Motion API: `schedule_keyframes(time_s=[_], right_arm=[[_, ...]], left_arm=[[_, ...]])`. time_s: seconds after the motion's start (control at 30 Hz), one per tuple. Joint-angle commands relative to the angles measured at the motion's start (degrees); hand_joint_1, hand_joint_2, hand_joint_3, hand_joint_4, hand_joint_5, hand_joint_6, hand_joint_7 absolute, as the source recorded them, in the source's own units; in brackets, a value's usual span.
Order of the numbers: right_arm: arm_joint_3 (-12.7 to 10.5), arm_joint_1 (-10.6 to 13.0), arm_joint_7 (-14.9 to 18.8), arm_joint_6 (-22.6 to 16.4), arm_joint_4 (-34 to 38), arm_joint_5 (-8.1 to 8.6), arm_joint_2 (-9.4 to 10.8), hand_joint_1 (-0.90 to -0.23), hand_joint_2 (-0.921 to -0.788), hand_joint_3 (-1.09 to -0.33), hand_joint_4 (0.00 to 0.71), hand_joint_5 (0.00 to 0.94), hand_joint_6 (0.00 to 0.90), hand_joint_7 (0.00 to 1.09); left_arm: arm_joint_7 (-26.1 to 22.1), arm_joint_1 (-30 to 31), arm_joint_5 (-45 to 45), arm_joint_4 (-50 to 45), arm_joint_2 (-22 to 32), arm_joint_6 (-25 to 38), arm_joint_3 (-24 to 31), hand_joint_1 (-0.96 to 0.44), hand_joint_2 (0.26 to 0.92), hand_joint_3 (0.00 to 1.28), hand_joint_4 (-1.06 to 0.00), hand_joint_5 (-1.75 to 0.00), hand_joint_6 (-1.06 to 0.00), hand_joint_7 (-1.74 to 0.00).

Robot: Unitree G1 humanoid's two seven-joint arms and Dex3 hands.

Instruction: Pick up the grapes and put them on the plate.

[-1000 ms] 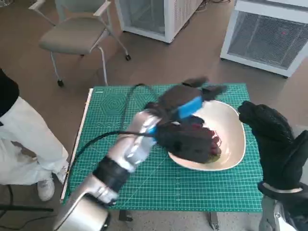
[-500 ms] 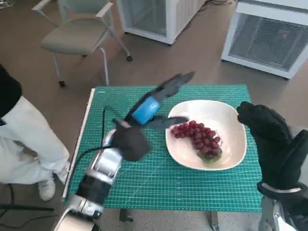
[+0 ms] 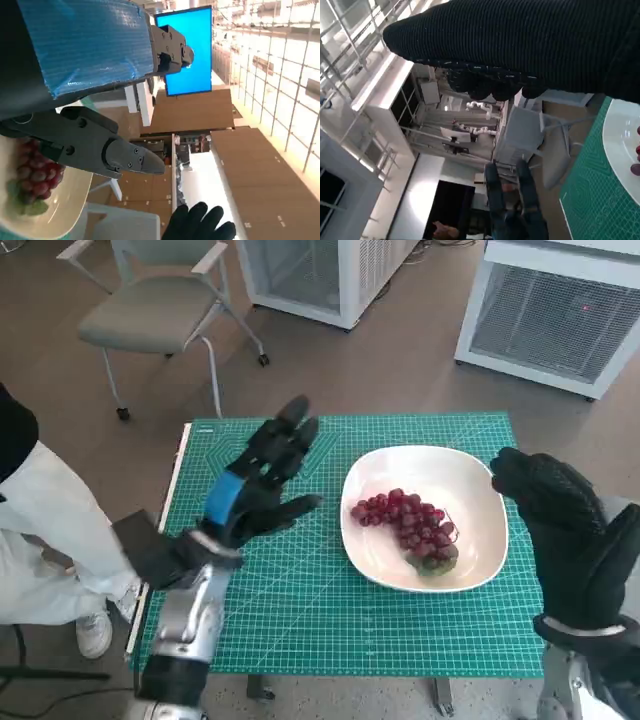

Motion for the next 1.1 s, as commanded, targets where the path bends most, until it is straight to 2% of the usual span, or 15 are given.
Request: schedule_keyframes(time_s=[0.03, 0.7, 1.1], right_arm=[[0.0, 0.2, 0.6, 1.3, 0.6, 0.47, -0.6, -0.471, -0.921, -0.563, 0.429, 0.527, 0.187, 0.90], [-0.2, -0.2, 1.2, 2.3, 0.7, 0.76, -1.1, -0.471, -0.921, -0.562, 0.427, 0.530, 0.186, 0.90], [-0.2, -0.6, 1.5, 2.6, 1.0, 0.96, -1.4, -0.470, -0.921, -0.562, 0.428, 0.532, 0.185, 0.90]], left_arm=[[-1.4, 2.4, -0.7, -2.4, 0.5, 1.1, 0.9, -0.35, 0.921, 0.02, -0.05, -0.01, -0.14, 0.00], [-0.3, 7.6, 0.8, -6.8, -0.9, -1.2, 2.3, -0.32, 0.921, 0.04, -0.10, -0.02, -0.19, -0.02], [-0.4, 9.8, 0.5, -8.6, -0.7, -1.8, 2.4, -0.36, 0.921, 0.05, -0.11, -0.01, -0.20, -0.02]])
